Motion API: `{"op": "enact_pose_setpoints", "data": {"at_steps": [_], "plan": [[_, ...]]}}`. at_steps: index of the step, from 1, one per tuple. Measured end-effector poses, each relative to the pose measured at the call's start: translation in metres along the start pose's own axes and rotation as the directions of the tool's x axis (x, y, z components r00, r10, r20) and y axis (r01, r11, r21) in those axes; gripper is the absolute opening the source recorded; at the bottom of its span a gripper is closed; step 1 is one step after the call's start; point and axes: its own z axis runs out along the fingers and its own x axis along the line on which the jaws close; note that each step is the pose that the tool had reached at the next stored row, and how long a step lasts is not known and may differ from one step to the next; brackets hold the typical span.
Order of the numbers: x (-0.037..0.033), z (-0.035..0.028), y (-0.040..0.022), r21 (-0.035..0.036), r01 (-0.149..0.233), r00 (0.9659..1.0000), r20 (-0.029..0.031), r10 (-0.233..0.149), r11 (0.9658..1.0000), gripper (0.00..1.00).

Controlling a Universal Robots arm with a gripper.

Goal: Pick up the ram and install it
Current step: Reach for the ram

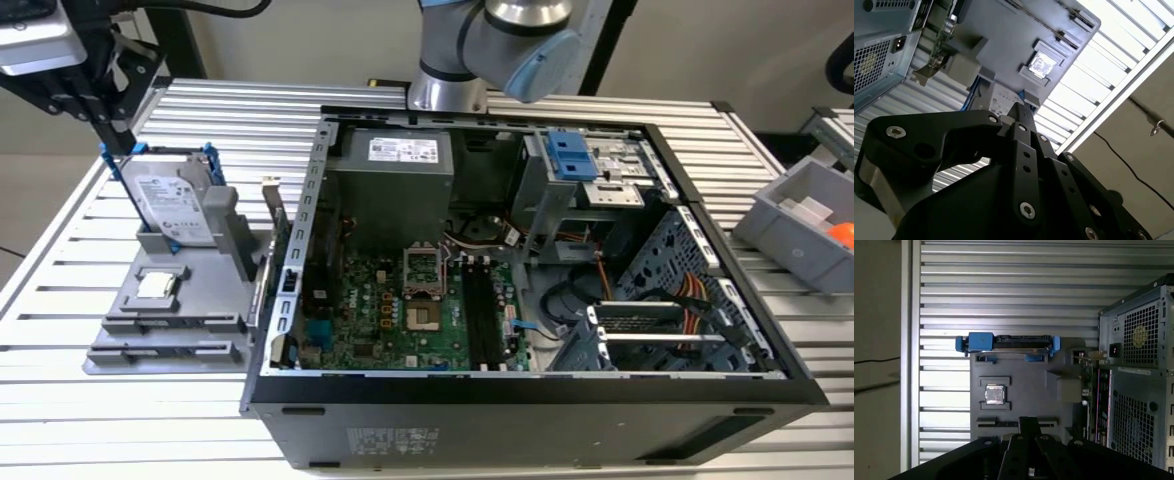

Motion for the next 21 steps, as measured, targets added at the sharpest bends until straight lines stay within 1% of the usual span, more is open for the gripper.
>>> {"op": "enact_pose_setpoints", "data": {"at_steps": [21], "plan": [[0.0, 0.0007, -0.0163, 0.0, 0.0, 1.0, -0.0021, 0.0, 1.0, 0.0]]}}
